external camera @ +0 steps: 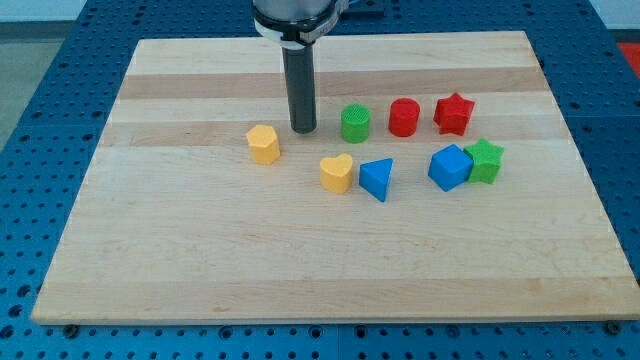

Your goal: Move the red blocks and green circle towards the right side of the board

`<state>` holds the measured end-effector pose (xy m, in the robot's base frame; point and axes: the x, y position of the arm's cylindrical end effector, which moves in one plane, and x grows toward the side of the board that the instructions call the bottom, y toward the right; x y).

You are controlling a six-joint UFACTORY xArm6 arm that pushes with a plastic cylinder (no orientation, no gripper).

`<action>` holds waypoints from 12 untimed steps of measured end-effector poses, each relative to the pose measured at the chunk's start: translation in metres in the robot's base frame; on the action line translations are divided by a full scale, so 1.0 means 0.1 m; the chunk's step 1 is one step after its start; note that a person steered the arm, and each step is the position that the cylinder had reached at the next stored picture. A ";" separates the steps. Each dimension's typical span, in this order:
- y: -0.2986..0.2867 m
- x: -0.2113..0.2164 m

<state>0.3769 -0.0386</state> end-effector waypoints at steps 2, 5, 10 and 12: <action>0.49 0.00; 1.72 0.00; 1.21 -0.36; 1.81 -0.64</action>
<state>0.3134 0.1421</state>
